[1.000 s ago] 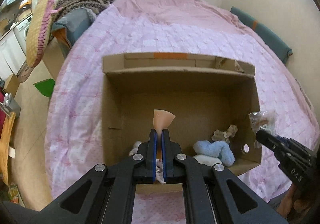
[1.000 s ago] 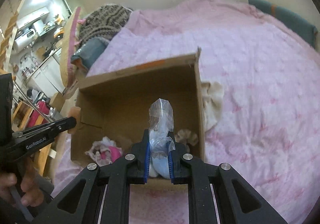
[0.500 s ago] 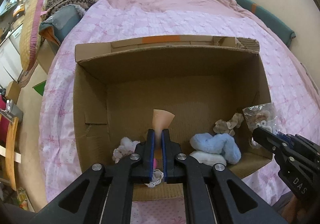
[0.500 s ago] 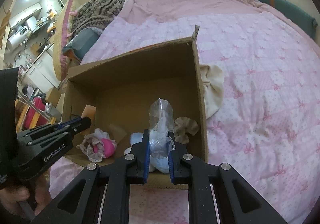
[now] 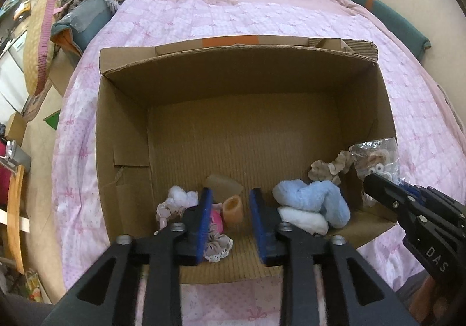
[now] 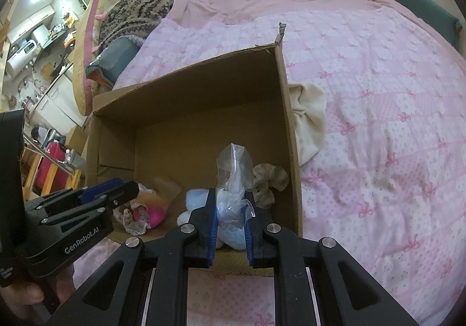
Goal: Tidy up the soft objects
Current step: 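Open both tools to release the sponge and bag into the box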
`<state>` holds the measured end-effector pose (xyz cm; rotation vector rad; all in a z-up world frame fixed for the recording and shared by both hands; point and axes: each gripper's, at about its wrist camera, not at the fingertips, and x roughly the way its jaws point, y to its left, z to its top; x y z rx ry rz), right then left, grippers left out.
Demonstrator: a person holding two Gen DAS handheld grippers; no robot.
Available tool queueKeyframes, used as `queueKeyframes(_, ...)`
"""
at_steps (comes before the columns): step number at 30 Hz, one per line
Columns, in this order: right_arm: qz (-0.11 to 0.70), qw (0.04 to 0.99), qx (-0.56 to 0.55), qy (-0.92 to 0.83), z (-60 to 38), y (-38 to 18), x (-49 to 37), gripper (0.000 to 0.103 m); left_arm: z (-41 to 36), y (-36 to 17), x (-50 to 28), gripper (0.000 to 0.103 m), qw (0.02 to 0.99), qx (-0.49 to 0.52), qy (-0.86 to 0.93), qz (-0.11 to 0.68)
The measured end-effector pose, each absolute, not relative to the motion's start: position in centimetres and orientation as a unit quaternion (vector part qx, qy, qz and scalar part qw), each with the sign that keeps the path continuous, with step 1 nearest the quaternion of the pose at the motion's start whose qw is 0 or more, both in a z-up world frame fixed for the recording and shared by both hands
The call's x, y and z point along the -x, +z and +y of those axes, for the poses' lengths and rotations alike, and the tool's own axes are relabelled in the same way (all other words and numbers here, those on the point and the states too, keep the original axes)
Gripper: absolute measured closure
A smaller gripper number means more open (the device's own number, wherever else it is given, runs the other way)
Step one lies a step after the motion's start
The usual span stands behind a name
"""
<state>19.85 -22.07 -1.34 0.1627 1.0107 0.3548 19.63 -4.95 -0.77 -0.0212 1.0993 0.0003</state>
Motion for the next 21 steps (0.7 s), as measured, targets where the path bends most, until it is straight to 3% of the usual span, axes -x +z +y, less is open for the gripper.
queueKeyframes(1,0.481,0.857,-0.076,0.169,-22.0,-1.4,-19.8,0.087,-4.9,-0.7,-19.6,0.053,0.853,0.011,0.000,0.521)
queueKeyframes(3,0.482,0.856,-0.076,0.171,-22.0,-1.4,-19.8,0.087,-4.9,-0.3,-19.3,0.035,0.858,0.010,0.006,0.514)
queueKeyframes(14,0.464,0.865,-0.079,0.174,-22.2,-1.0,-19.7,0.085,-4.4,2.5,-17.4,0.033,0.886,-0.020,0.007,0.462)
queueKeyframes(17,0.460,0.866,-0.083,0.177,-22.2,-0.8,-19.7,0.077,-3.7,2.9,-17.1,0.033,0.891,-0.015,0.024,0.453)
queueKeyframes(18,0.456,0.868,-0.083,0.177,-22.2,-0.6,-19.6,0.067,-3.4,3.1,-17.0,0.033,0.893,-0.011,0.030,0.448)
queueKeyframes(19,0.451,0.871,-0.084,0.177,-22.2,-0.3,-19.5,0.039,-3.1,3.2,-17.0,0.033,0.894,-0.007,0.030,0.446)
queueKeyframes(21,0.437,0.877,-0.089,0.180,-22.4,0.3,-19.2,0.017,-2.6,3.4,-16.9,0.033,0.895,0.003,0.029,0.445)
